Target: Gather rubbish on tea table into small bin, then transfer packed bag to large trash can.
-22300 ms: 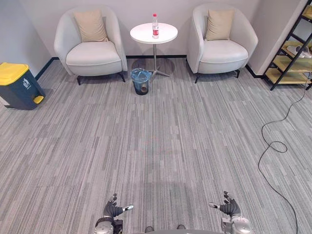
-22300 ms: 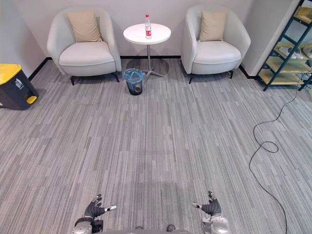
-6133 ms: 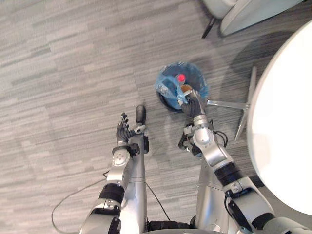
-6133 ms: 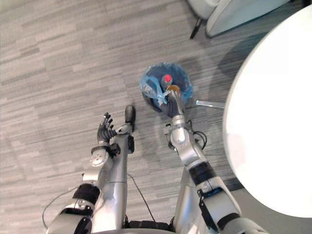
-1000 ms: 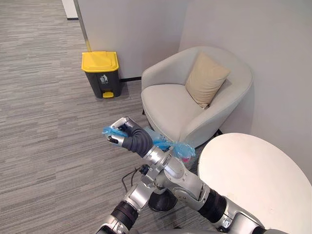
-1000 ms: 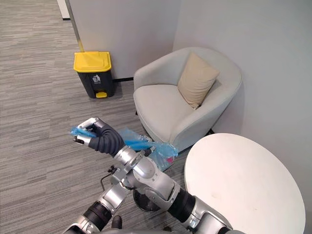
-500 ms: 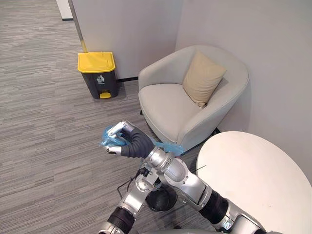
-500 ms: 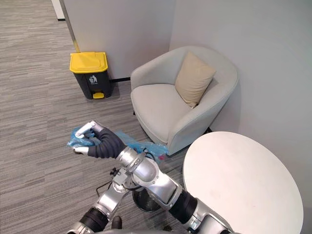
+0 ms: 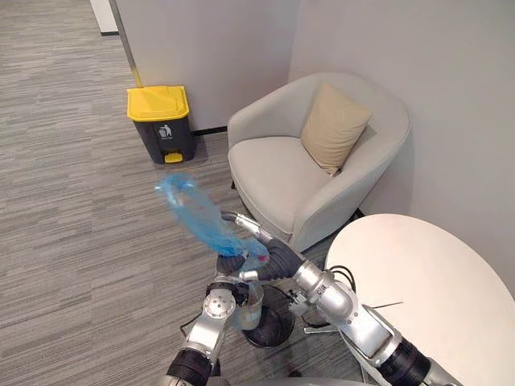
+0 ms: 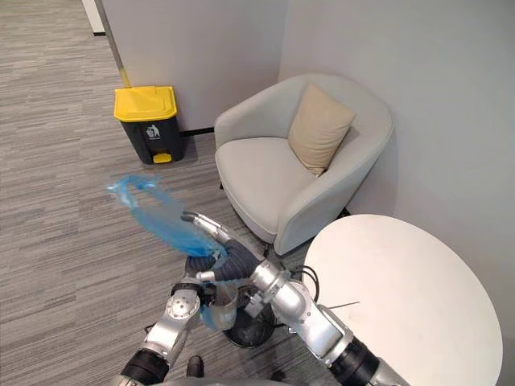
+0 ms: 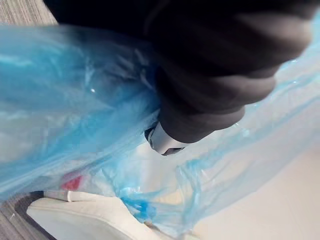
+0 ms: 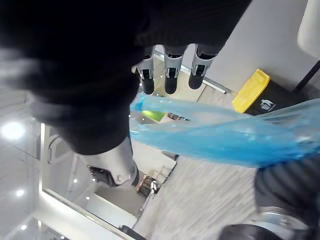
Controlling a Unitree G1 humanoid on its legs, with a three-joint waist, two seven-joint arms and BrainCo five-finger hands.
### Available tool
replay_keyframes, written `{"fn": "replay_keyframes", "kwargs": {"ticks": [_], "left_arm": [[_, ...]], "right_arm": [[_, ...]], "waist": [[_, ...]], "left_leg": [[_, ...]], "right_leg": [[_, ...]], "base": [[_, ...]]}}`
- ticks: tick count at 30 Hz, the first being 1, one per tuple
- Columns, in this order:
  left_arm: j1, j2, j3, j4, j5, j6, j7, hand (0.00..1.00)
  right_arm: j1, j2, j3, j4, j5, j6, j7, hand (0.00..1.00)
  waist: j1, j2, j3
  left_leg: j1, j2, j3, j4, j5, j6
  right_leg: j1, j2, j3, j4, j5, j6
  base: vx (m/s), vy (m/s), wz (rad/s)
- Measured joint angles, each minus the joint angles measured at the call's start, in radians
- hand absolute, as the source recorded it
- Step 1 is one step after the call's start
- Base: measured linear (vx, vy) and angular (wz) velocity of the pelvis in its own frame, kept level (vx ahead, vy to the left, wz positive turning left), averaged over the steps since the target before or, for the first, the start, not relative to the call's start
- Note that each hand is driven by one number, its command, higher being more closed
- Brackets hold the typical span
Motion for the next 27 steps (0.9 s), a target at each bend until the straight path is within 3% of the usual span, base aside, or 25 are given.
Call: {"fn": "replay_keyframes", "kwargs": {"ticks": [8,13,19,27], "left_arm": [[0.026,0.018,0.04,0.039,-0.018,-0.01,-0.001,1.0],[0.069,0.032,0.091,0.046,-0.018,-0.013,-0.013,1.0],[0.127,0.045,0.155,0.109,-0.016,-0.023,-0.069,1.0],[0.205,0.057,0.199,0.191,0.021,-0.024,-0.136,1.0]], "right_arm": [[0.095,-0.03,-0.119,0.001,-0.111,-0.013,-0.01,0.0],[0.192,0.03,-0.275,0.051,-0.106,-0.028,-0.049,0.0],[0.247,0.151,-0.445,0.32,-0.008,-0.017,-0.053,0.0],[0.266,0.204,-0.584,0.604,0.078,0.013,-0.073,0.0]], "waist": [[-0.002,0.008,0.015],[-0.005,0.018,0.021],[-0.028,0.035,0.031],[-0.028,0.065,0.035]], "left_leg": [[0.004,-0.001,0.004,0.0,-0.001,0.001],[0.004,-0.001,0.005,0.0,-0.001,0.001],[0.004,-0.003,0.005,0.0,-0.004,-0.001],[0.003,-0.004,0.003,0.0,-0.012,-0.005]], "right_leg": [[0.001,-0.001,0.004,0.001,0.0,0.0],[0.002,-0.001,0.004,-0.001,0.0,0.0],[0.004,-0.003,0.003,-0.01,0.0,0.0],[0.007,-0.002,-0.003,-0.026,0.0,0.001]], "base": [[0.0,0.0,0.0],[0.0,0.0,0.0],[0.0,0.0,0.0],[0.0,0.0,0.0]]}}
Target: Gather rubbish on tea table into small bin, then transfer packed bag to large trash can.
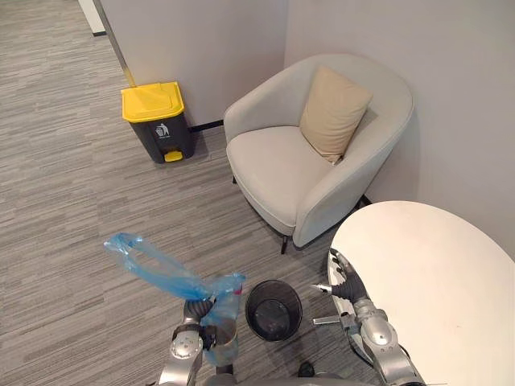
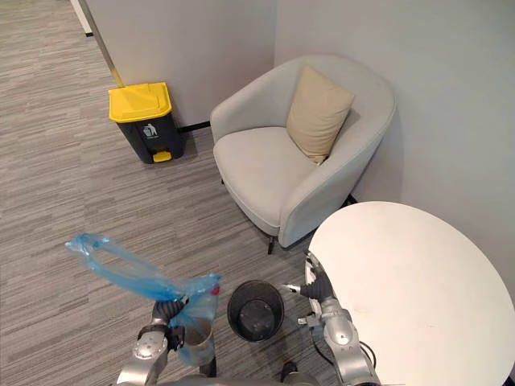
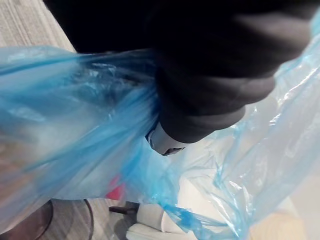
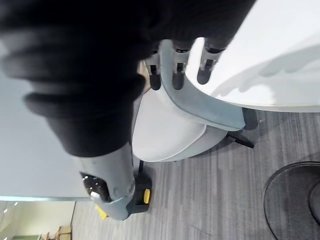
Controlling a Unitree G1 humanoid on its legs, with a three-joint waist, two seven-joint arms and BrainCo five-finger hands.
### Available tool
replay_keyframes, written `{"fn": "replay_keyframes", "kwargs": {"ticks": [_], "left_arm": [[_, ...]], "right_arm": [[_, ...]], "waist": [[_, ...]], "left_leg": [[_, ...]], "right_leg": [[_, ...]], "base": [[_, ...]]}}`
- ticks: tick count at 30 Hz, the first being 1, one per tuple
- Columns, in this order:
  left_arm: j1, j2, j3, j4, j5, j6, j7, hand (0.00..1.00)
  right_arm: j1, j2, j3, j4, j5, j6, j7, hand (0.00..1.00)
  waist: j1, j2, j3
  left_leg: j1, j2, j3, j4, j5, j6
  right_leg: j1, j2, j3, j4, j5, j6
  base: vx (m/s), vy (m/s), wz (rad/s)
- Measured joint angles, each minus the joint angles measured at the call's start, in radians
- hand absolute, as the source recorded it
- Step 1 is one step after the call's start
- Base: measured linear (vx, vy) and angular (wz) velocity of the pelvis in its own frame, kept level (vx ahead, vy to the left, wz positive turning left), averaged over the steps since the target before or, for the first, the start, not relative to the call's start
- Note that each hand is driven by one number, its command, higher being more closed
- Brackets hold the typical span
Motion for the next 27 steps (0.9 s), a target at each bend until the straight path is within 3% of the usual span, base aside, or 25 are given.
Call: {"fn": "replay_keyframes", "kwargs": {"ticks": [9,21,27], "left_arm": [[0.031,0.004,0.034,0.077,0.042,-0.005,-0.04,1.0],[0.072,0.007,0.034,0.092,0.044,-0.017,-0.062,1.0],[0.059,0.015,0.034,0.091,0.043,-0.019,-0.062,1.0]], "right_arm": [[0.025,0.018,-0.029,0.163,0.022,0.01,-0.005,0.0],[0.041,0.018,-0.063,0.173,0.039,0.01,-0.002,0.0],[-0.021,0.019,-0.043,0.172,0.036,0.029,-0.017,0.0]], "waist": [[-0.001,0.008,0.001],[-0.001,0.02,-0.006],[0.009,0.003,0.005]], "left_leg": [[0.008,-0.007,-0.011,0.001,-0.002,0.001],[0.027,-0.007,0.015,0.0,-0.014,-0.001],[-0.005,-0.007,0.081,0.009,-0.016,0.004]], "right_leg": [[0.026,-0.005,-0.016,-0.016,0.0,0.001],[0.024,-0.006,0.012,-0.015,-0.001,0.003],[-0.089,-0.013,0.076,0.104,-0.027,0.006]], "base": [[0.02,-0.001,0.05],[-0.02,0.003,-0.07],[0.01,0.007,-0.31]]}}
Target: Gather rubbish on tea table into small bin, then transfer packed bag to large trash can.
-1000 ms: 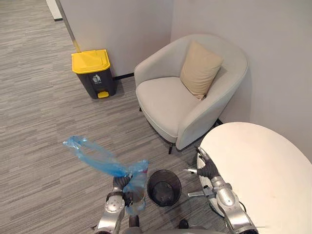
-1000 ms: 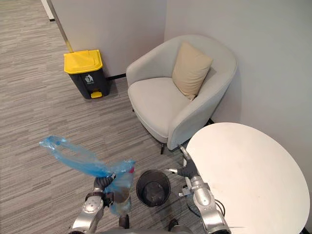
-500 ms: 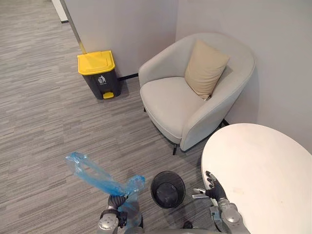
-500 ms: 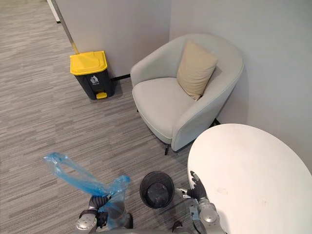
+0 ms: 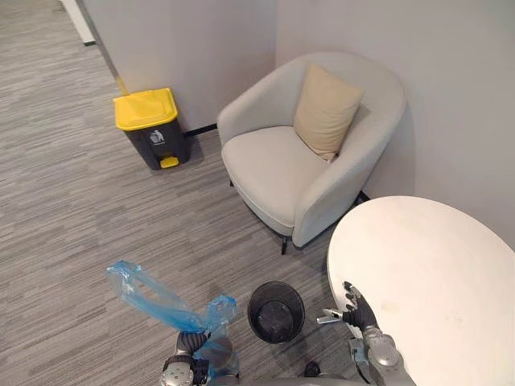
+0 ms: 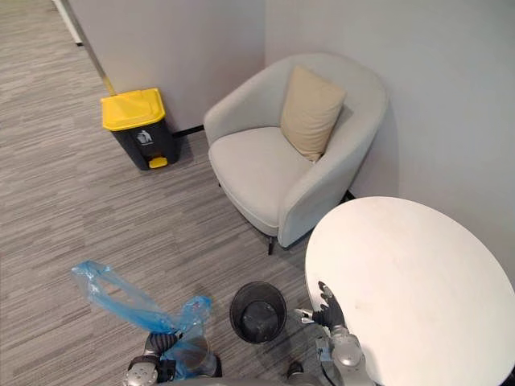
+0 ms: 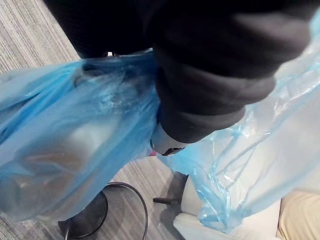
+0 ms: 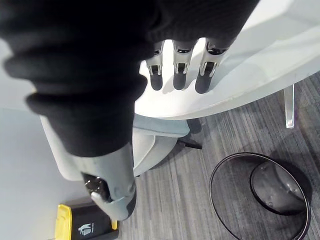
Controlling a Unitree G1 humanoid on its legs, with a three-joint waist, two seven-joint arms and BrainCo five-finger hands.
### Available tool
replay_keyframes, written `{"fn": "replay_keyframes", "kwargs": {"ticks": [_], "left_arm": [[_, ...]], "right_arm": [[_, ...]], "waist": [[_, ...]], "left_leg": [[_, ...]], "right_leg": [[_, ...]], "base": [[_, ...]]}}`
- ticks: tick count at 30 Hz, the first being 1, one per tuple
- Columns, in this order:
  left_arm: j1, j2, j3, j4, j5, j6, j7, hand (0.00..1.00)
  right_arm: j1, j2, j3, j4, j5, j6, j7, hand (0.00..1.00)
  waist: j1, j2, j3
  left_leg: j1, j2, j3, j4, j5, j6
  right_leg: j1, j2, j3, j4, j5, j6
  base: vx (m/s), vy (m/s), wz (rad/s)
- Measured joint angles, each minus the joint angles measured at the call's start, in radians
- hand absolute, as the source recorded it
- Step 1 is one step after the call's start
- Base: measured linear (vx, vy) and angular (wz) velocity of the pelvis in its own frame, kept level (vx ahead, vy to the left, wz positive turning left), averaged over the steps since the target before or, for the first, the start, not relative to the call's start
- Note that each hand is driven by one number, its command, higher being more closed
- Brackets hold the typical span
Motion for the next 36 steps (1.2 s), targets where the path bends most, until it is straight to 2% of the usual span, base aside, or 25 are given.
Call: {"fn": "replay_keyframes", "kwargs": {"ticks": [3,4,5,6,7,8,9,10,12,14,15,16,18,19,20,21,22,23,25,26,27,28,30,33,36], "left_arm": [[-0.046,0.016,0.0,-0.013,0.0,0.0,0.001,1.0],[-0.052,0.012,0.002,-0.032,-0.001,-0.001,0.001,1.0],[-0.059,0.011,0.003,-0.037,-0.001,-0.002,0.001,1.0],[-0.06,0.011,0.003,-0.06,-0.001,-0.004,0.002,1.0],[-0.055,0.011,0.007,-0.07,-0.002,-0.006,0.002,1.0],[-0.05,-0.008,0.034,-0.093,-0.001,-0.006,0.003,1.0],[-0.047,-0.014,0.037,-0.098,-0.002,-0.007,0.003,1.0],[-0.044,-0.043,0.038,-0.103,-0.002,-0.013,0.003,1.0],[-0.032,-0.063,0.037,-0.105,-0.002,-0.014,0.003,1.0],[-0.023,-0.067,0.033,-0.108,-0.002,-0.014,0.003,1.0],[-0.022,-0.067,0.033,-0.116,-0.002,-0.014,0.004,1.0],[-0.018,-0.068,0.027,-0.147,-0.002,-0.015,0.004,1.0],[-0.042,-0.065,0.021,-0.17,-0.001,-0.015,0.003,1.0],[-0.044,-0.066,0.019,-0.182,-0.002,-0.016,0.004,1.0],[-0.042,-0.066,0.019,-0.182,-0.001,-0.019,0.004,1.0],[-0.042,-0.066,0.018,-0.182,-0.001,-0.02,0.004,1.0],[-0.05,-0.067,0.017,-0.174,-0.002,-0.02,0.004,1.0],[-0.07,-0.06,0.007,-0.157,-0.002,-0.02,0.007,1.0],[-0.081,-0.035,-0.017,-0.142,-0.001,-0.019,0.009,1.0],[-0.081,-0.023,-0.025,-0.136,-0.001,-0.02,0.01,1.0],[-0.079,-0.018,-0.035,-0.125,-0.001,-0.02,0.01,1.0],[-0.069,-0.018,-0.043,-0.117,0.0,-0.02,0.015,1.0],[-0.068,-0.014,-0.043,-0.095,0.0,-0.02,0.023,1.0],[-0.069,-0.005,-0.046,-0.079,0.007,-0.017,0.022,1.0],[-0.069,0.009,-0.045,-0.045,0.01,-0.015,0.022,1.0]], "right_arm": [[-0.014,-0.001,0.022,-0.004,-0.001,0.002,-0.006,0.0],[-0.011,0.002,0.024,-0.016,-0.001,0.002,-0.011,0.0],[-0.009,0.003,0.027,-0.024,-0.001,0.002,-0.015,0.0],[0.001,0.011,0.031,-0.025,-0.002,0.002,-0.02,0.0],[0.0,0.014,0.031,-0.025,-0.003,0.002,-0.02,0.0],[-0.01,0.006,0.031,-0.03,-0.005,0.001,-0.026,0.0],[-0.014,0.004,0.031,-0.033,-0.005,0.001,-0.027,0.0],[-0.033,-0.016,0.03,-0.059,-0.005,0.001,-0.029,0.0],[-0.05,-0.022,0.029,-0.064,-0.005,0.001,-0.036,0.0],[-0.046,-0.018,0.025,-0.064,-0.002,0.001,-0.051,0.0],[-0.046,-0.019,0.023,-0.065,-0.001,0.001,-0.052,0.0],[-0.045,-0.02,0.021,-0.069,-0.002,0.002,-0.062,0.0],[-0.042,0.001,0.003,-0.104,-0.001,0.011,-0.07,0.0],[-0.039,0.001,0.001,-0.136,-0.001,0.011,-0.069,0.0],[-0.034,-0.002,-0.001,-0.156,-0.001,0.006,-0.069,0.0],[-0.03,-0.002,-0.003,-0.164,-0.001,0.005,-0.069,0.0],[-0.025,-0.006,-0.018,-0.168,-0.001,0.004,-0.069,0.0],[-0.025,0.001,-0.03,-0.15,-0.001,0.006,-0.069,0.0],[-0.017,0.012,-0.032,-0.118,-0.001,0.007,-0.067,0.0],[-0.01,0.026,-0.048,-0.098,0.0,0.006,-0.067,0.0],[-0.011,0.034,-0.066,-0.087,0.002,0.007,-0.068,0.0],[-0.004,0.032,-0.073,-0.063,0.007,0.007,-0.069,0.0],[-0.01,0.039,-0.072,-0.029,0.008,0.009,-0.069,0.0],[-0.015,0.042,-0.073,-0.003,0.009,0.015,-0.068,0.0],[-0.021,0.05,-0.092,0.03,0.009,0.021,-0.068,0.0]], "waist": [[-0.003,-0.033,0.019],[0.005,-0.032,0.024],[0.003,-0.028,0.029],[-0.001,-0.049,0.029],[0.003,-0.061,0.03],[0.03,-0.067,0.023],[0.038,-0.061,0.022],[0.072,-0.022,0.036],[0.076,0.006,0.05],[0.073,0.021,0.061],[0.073,0.024,0.063],[0.073,0.026,0.065],[0.064,-0.008,0.086],[0.053,-0.028,0.094],[0.042,-0.024,0.092],[0.042,-0.02,0.088],[0.044,0.011,0.079],[0.041,0.01,0.075],[0.028,-0.004,0.064],[0.015,-0.008,0.062],[0.015,-0.005,0.062],[0.015,0.007,0.056],[0.019,0.007,0.055],[0.016,0.001,0.051],[0.016,-0.017,0.047]], "left_leg": [[-0.061,-0.012,-0.007,0.111,-0.044,0.016],[-0.082,0.002,-0.015,0.142,-0.058,0.023],[-0.091,0.001,-0.017,0.157,-0.062,0.027],[-0.095,-0.03,-0.055,0.182,-0.061,0.027],[-0.101,-0.044,-0.067,0.196,-0.062,0.026],[-0.136,-0.045,-0.079,0.224,-0.063,0.021],[-0.146,-0.04,-0.079,0.228,-0.062,0.019],[-0.184,-0.013,-0.093,0.233,-0.041,0.01],[-0.198,0.004,-0.115,0.212,-0.014,0.0],[-0.198,0.015,-0.145,0.167,0.041,-0.015],[-0.201,0.017,-0.147,0.157,0.052,-0.014],[-0.204,0.023,-0.161,0.13,0.053,-0.03],[-0.264,0.015,-0.085,0.281,-0.004,0.011],[-0.277,0.008,-0.048,0.414,-0.033,0.033],[-0.265,0.024,-0.027,0.501,-0.112,0.039],[-0.255,0.036,-0.019,0.516,-0.148,0.037],[-0.248,0.049,0.005,0.501,-0.186,0.021],[-0.242,0.027,0.019,0.448,-0.186,0.027],[-0.213,-0.028,-0.01,0.319,-0.114,0.047],[-0.162,-0.047,0.018,0.213,-0.104,0.054],[-0.132,-0.052,0.053,0.176,-0.091,0.053],[-0.102,-0.064,0.051,0.133,-0.036,0.062],[-0.071,-0.08,0.049,0.087,-0.013,0.059],[-0.064,-0.093,0.046,0.045,0.018,0.063],[-0.054,-0.1,0.047,0.03,0.027,0.071]], "right_leg": [[-0.059,-0.029,0.01,0.121,-0.04,0.01],[-0.051,-0.029,0.015,0.132,-0.064,0.022],[-0.071,-0.041,0.027,0.221,-0.108,0.036],[-0.079,-0.056,0.047,0.419,-0.195,0.068],[-0.068,-0.062,0.056,0.422,-0.214,0.073],[-0.052,-0.046,0.069,0.343,-0.232,0.054],[-0.048,-0.039,0.068,0.321,-0.234,0.043],[-0.041,-0.004,0.062,0.255,-0.211,-0.008],[-0.041,0.015,0.043,0.228,-0.188,-0.022],[-0.036,0.03,-0.01,0.22,-0.172,-0.033],[-0.037,0.033,-0.019,0.221,-0.168,-0.039],[-0.042,0.021,-0.043,0.212,-0.156,-0.055],[-0.039,-0.029,-0.082,0.202,-0.142,-0.052],[-0.033,-0.063,-0.096,0.197,-0.134,-0.041],[-0.02,-0.075,-0.117,0.187,-0.128,-0.031],[-0.02,-0.076,-0.126,0.186,-0.124,-0.025],[-0.016,-0.071,-0.15,0.188,-0.122,-0.01],[-0.012,-0.072,-0.171,0.175,-0.122,-0.002],[0.016,-0.089,-0.19,0.111,-0.101,-0.001],[0.057,-0.105,-0.217,0.056,-0.071,0.014],[0.081,-0.113,-0.232,0.027,-0.062,0.025],[0.106,-0.115,-0.238,0.011,-0.06,0.031],[0.121,-0.122,-0.238,0.003,-0.06,0.033],[0.12,-0.122,-0.239,-0.017,-0.048,0.047],[0.137,-0.122,-0.24,-0.039,-0.032,0.061]], "base": [[-0.03,0.004,0.1],[-0.05,-0.017,0.2],[-0.03,-0.079,0.66],[-0.03,-0.107,0.8],[-0.07,-0.118,0.82],[-0.1,-0.077,0.26],[-0.16,-0.083,0.12],[-0.15,-0.049,0.05],[-0.2,-0.044,0.23],[-0.19,-0.072,0.46],[-0.16,-0.068,0.46],[-0.16,-0.006,0.58],[-0.13,0.031,0.68],[-0.09,0.049,0.65],[-0.09,0.086,0.58],[-0.06,0.163,0.54],[-0.04,0.173,0.63],[-0.04,0.195,0.86],[-0.03,0.136,0.94],[0.0,0.101,0.87],[0.0,0.107,0.82],[0.0,0.084,0.41],[0.01,0.075,0.16],[0.03,0.042,0.04],[0.06,0.016,0.02]]}}
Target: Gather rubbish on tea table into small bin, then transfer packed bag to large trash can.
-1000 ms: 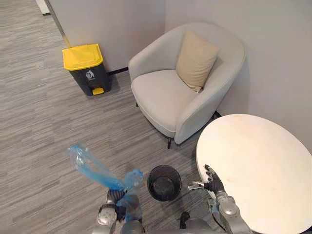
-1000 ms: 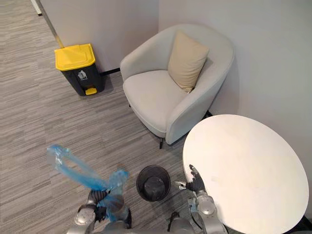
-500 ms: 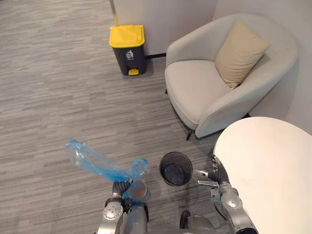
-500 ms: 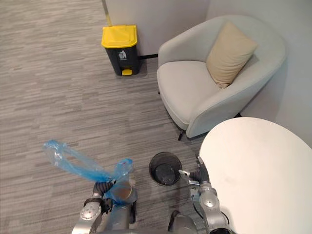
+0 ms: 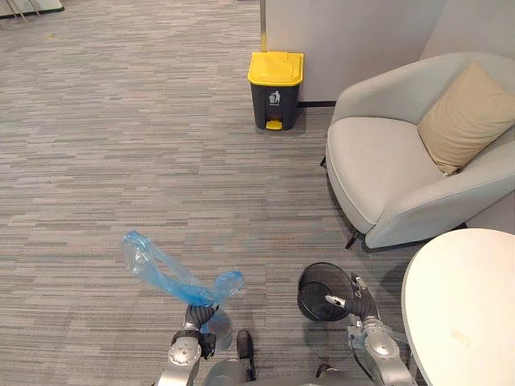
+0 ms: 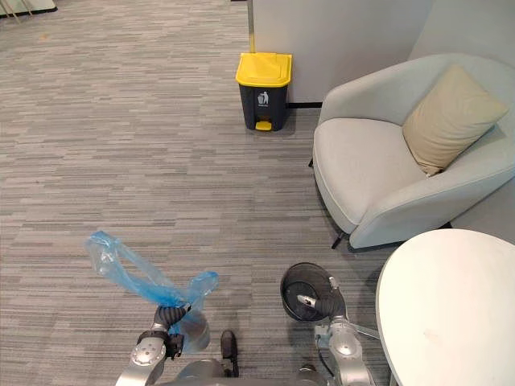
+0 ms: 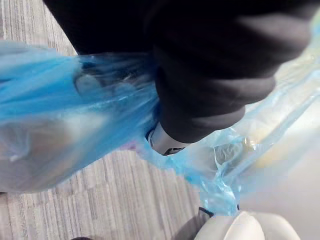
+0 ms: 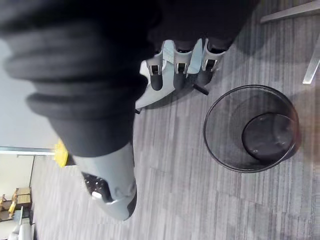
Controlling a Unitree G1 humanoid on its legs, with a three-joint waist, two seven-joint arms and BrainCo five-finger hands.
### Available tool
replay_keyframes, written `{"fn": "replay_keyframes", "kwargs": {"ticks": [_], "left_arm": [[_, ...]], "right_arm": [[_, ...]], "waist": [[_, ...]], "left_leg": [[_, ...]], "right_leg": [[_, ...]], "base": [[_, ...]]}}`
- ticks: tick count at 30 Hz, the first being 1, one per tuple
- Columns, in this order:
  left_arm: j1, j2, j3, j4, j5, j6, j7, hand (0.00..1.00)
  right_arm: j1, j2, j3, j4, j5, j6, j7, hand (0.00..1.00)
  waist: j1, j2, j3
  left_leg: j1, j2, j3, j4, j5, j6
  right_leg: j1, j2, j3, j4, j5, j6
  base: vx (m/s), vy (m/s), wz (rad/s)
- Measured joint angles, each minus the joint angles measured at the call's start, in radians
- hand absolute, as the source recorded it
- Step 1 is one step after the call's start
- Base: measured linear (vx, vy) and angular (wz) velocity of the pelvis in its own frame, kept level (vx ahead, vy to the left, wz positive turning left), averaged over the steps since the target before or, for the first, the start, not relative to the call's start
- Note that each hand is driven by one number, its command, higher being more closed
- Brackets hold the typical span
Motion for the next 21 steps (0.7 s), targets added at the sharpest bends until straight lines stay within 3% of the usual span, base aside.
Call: {"fn": "replay_keyframes", "kwargs": {"ticks": [3,7,8,9,10,11,12,13,15,18,19,20,21], "left_arm": [[0.003,0.015,0.009,0.0,0.0,0.001,0.001,1.0],[0.004,0.019,0.045,-0.001,0.0,0.0,0.001,1.0],[0.016,0.023,0.045,-0.004,0.0,0.0,0.0,1.0],[0.02,0.024,0.045,-0.004,0.0,0.0,0.0,1.0],[0.031,0.023,0.045,-0.006,0.0,0.001,0.0,1.0],[0.035,0.025,0.046,-0.019,-0.001,0.0,0.0,1.0],[0.037,0.029,0.045,-0.023,-0.001,0.0,0.0,1.0],[0.03,0.031,0.046,-0.024,-0.001,0.0,0.0,1.0],[0.012,0.033,0.046,-0.024,-0.001,0.0,0.001,1.0],[-0.012,0.028,0.043,-0.015,0.0,-0.003,0.0,1.0],[-0.021,0.022,0.044,-0.003,0.0,-0.003,0.0,1.0],[-0.025,0.004,0.045,-0.001,0.003,0.0,0.0,1.0],[-0.025,-0.009,0.045,-0.006,0.01,-0.003,0.0,1.0]], "right_arm": [[-0.017,0.004,-0.018,0.015,0.0,0.0,0.0,0.0],[-0.036,0.008,-0.018,0.034,-0.002,0.015,0.002,0.0],[-0.036,0.006,-0.018,0.034,-0.002,0.019,0.003,0.0],[-0.036,0.004,-0.018,0.035,-0.002,0.019,0.003,0.0],[-0.031,0.001,-0.016,0.038,-0.002,0.02,0.004,0.0],[-0.022,-0.001,-0.016,0.039,-0.002,0.02,0.004,0.0],[-0.015,0.001,-0.016,0.04,-0.002,0.02,0.005,0.0],[-0.002,0.003,-0.015,0.04,-0.002,0.019,0.006,0.0],[0.01,-0.002,-0.015,0.04,-0.001,0.019,0.005,0.0],[0.025,-0.011,-0.017,0.041,0.009,0.018,0.004,0.0],[0.037,-0.014,-0.019,0.042,0.013,0.018,0.004,0.0],[0.052,-0.02,-0.027,0.042,0.022,0.018,0.005,0.0],[0.059,-0.017,-0.048,0.039,0.026,0.018,0.005,0.0]], "waist": [[0.001,-0.013,0.0],[0.0,-0.051,0.024],[-0.001,-0.058,0.026],[-0.001,-0.058,0.029],[-0.006,-0.05,0.036],[-0.024,-0.036,0.045],[-0.029,-0.028,0.05],[-0.033,-0.029,0.051],[-0.033,-0.044,0.056],[-0.054,-0.055,0.057],[-0.058,-0.062,0.055],[-0.057,-0.057,0.046],[-0.051,-0.025,0.043]], "left_leg": [[-0.003,-0.01,0.004,0.004,-0.005,0.004],[-0.051,-0.045,0.001,0.162,-0.127,0.026],[-0.095,-0.051,-0.021,0.252,-0.188,0.031],[-0.104,-0.048,-0.03,0.274,-0.204,0.035],[-0.113,-0.053,-0.053,0.295,-0.22,0.041],[-0.096,-0.044,-0.098,0.294,-0.224,0.049],[-0.095,-0.036,-0.126,0.296,-0.225,0.054],[-0.09,-0.031,-0.162,0.292,-0.226,0.059],[-0.054,-0.038,-0.203,0.262,-0.227,0.058],[-0.029,-0.073,-0.27,0.258,-0.247,0.038],[-0.021,-0.092,-0.29,0.274,-0.27,0.029],[-0.012,-0.088,-0.305,0.288,-0.298,0.017],[-0.013,-0.056,-0.293,0.316,-0.315,-0.009]], "right_leg": [[-0.002,-0.006,-0.001,-0.007,0.003,0.003],[-0.031,-0.085,-0.007,0.135,-0.097,0.022],[-0.039,-0.11,-0.009,0.206,-0.123,0.016],[-0.05,-0.114,0.005,0.24,-0.121,0.004],[-0.09,-0.11,0.059,0.345,-0.094,-0.055],[-0.157,-0.088,0.129,0.482,-0.082,-0.13],[-0.183,-0.058,0.173,0.518,-0.109,-0.123],[-0.217,0.014,0.227,0.509,-0.164,-0.094],[-0.287,0.102,0.268,0.479,-0.184,-0.094],[-0.316,0.148,0.304,0.32,-0.155,-0.113],[-0.307,0.14,0.314,0.302,-0.092,-0.132],[-0.287,0.137,0.285,0.304,-0.079,-0.137],[-0.268,0.15,0.255,0.283,-0.082,-0.145]], "base": [[0.07,0.023,-0.03],[0.06,0.066,0.2],[0.1,0.054,0.29],[0.11,0.068,0.45],[0.2,0.111,0.65],[0.2,0.106,0.76],[0.25,0.03,0.89],[0.16,-0.053,0.75],[0.19,-0.063,0.75],[0.24,-0.098,0.91],[0.27,-0.136,0.74],[0.36,-0.176,0.69],[0.35,-0.146,0.54]]}}
